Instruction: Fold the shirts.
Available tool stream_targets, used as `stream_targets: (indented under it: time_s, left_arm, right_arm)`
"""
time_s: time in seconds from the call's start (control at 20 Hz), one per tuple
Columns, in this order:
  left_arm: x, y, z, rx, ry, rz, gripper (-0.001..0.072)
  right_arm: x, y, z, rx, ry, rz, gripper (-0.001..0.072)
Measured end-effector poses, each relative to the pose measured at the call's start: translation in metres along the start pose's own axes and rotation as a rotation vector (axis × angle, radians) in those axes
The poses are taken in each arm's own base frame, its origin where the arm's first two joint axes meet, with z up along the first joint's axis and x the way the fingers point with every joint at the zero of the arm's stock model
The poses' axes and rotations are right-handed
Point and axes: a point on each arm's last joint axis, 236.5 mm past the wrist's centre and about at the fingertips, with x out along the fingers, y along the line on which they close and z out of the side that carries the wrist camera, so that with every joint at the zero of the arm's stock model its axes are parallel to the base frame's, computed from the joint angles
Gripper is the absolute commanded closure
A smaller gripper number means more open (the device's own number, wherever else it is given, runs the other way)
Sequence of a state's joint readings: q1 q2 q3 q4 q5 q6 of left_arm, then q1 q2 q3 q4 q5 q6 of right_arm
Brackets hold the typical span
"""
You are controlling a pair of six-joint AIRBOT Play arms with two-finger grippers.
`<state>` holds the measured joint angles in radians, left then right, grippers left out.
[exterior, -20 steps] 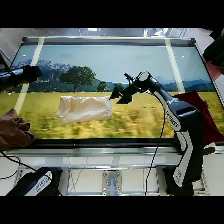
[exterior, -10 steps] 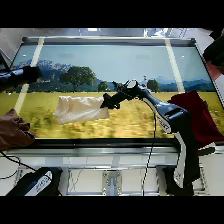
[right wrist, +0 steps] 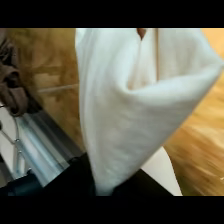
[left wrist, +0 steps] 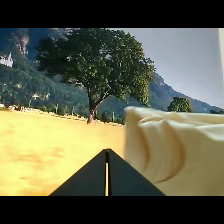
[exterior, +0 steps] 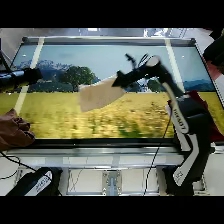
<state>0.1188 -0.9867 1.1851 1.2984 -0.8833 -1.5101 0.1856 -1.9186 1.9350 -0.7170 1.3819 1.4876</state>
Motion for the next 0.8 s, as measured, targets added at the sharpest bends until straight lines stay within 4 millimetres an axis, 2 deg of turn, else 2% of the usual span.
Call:
stream_targets:
  time_s: [0.1, 0.25, 0.35, 0.4, 0.45, 0.5, 0.6, 0.7, 0.8]
  left_arm:
    - [0.000, 0.000, 0.000, 0.001, 0.000, 0.002, 0.0695]
    - [0.000, 0.000, 0.000, 0.002, 0.000, 0.002, 0.0695]
    - [0.000, 0.000, 0.000, 0.001, 0.001, 0.002, 0.0695]
    - [0.000, 0.000, 0.000, 0.001, 0.001, 0.002, 0.0695]
    - [0.000, 0.001, 0.000, 0.002, 0.001, 0.002, 0.0695]
    - [0.000, 0.000, 0.000, 0.001, 0.001, 0.002, 0.0695]
    - [0.000, 0.000, 0.000, 0.001, 0.000, 0.001, 0.0695]
    - [0.000, -0.001, 0.000, -0.004, 0.000, -0.004, 0.0695]
    - [0.000, -0.003, 0.000, -0.010, 0.000, -0.012, 0.0695]
  right_arm:
    - [-0.079, -0.027, 0.009, -0.008, -0.082, -0.147, 0.0700]
    - [-0.202, -0.062, -0.002, 0.037, -0.216, -0.351, 0.0700]
    - [-0.278, -0.079, -0.023, 0.095, -0.309, -0.468, 0.0699]
    - [-0.310, -0.085, -0.040, 0.126, -0.342, -0.516, 0.0699]
    - [-0.334, -0.089, -0.059, 0.154, -0.358, -0.557, 0.0699]
    - [-0.355, -0.096, -0.082, 0.194, -0.365, -0.599, 0.0699]
    - [-0.380, -0.112, -0.131, 0.288, -0.374, -0.669, 0.0699]
    - [-0.384, -0.134, -0.185, 0.406, -0.380, -0.709, 0.0700]
    - [-0.368, -0.160, -0.246, 0.550, -0.368, -0.725, 0.0700]
